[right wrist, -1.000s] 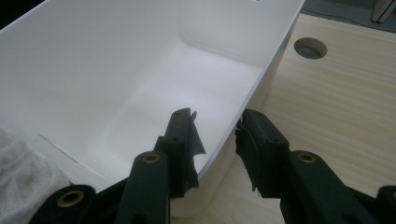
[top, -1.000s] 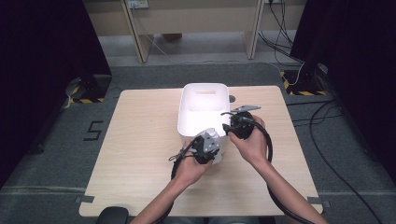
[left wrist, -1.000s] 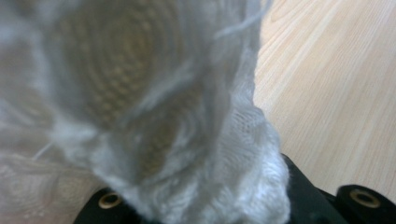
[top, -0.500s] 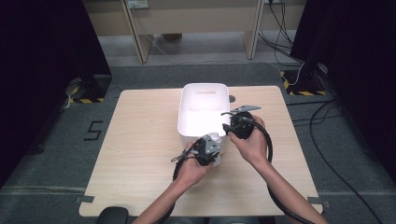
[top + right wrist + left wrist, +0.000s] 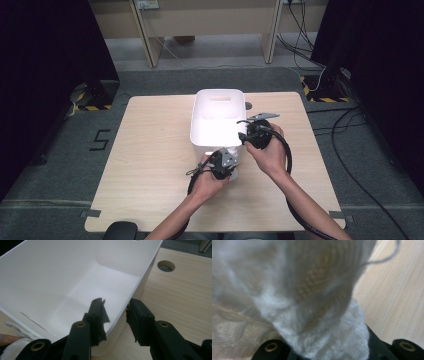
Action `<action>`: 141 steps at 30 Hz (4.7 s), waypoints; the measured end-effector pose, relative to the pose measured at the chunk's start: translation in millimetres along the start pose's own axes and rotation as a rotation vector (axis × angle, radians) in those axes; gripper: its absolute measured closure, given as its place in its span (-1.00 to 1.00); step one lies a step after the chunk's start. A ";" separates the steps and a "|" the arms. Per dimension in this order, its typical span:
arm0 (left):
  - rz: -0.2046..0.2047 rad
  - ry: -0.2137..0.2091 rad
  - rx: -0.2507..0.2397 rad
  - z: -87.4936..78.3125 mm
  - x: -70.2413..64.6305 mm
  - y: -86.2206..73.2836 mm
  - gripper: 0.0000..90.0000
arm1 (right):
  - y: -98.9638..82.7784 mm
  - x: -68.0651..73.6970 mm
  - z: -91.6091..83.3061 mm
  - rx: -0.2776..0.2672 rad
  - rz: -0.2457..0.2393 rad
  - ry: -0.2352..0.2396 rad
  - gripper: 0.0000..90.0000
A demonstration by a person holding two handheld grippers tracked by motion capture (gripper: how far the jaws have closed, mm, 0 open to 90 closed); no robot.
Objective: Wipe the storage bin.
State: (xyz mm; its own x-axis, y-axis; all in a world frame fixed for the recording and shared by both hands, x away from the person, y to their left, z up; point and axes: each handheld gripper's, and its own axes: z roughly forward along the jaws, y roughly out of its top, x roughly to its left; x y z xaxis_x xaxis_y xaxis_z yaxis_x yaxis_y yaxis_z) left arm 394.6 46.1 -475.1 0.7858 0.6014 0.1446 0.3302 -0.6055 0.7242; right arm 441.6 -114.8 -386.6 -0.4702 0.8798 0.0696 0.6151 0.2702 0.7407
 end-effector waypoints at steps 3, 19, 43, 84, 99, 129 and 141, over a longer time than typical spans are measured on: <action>0.001 0.004 -0.008 -1.4 -0.6 1.4 0.81 | 0.2 -0.4 0.0 0.001 -0.002 0.002 0.44; 0.017 0.005 -0.070 -20.0 -3.6 21.6 0.81 | 0.3 -0.6 0.0 0.004 0.006 0.007 0.43; 0.044 -0.002 -0.062 -2.7 -8.3 19.5 0.81 | 0.9 -2.1 0.4 0.006 0.001 0.012 0.43; 0.093 -0.017 -0.108 -15.5 -13.5 27.4 0.80 | 3.1 -6.7 3.1 0.023 0.042 0.048 0.34; -0.134 0.145 -0.140 -137.5 42.4 -71.7 0.79 | 8.9 -17.1 19.8 0.040 0.103 0.025 0.29; -0.360 0.341 -0.162 -132.7 160.6 -80.5 0.80 | -22.8 -11.7 -50.7 0.144 -0.086 0.158 0.72; -0.212 0.152 -0.160 -114.2 148.6 -74.5 0.80 | -14.8 -21.8 -16.2 0.133 -0.081 0.088 0.68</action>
State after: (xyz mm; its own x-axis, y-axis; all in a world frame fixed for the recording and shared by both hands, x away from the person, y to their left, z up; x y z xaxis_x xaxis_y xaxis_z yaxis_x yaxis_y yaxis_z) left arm 427.1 240.1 -430.6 0.6169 0.7839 0.0699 0.3823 -0.3760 0.8441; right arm 432.5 -144.3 -388.2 -0.5718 0.8169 0.0757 0.6482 0.3934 0.6520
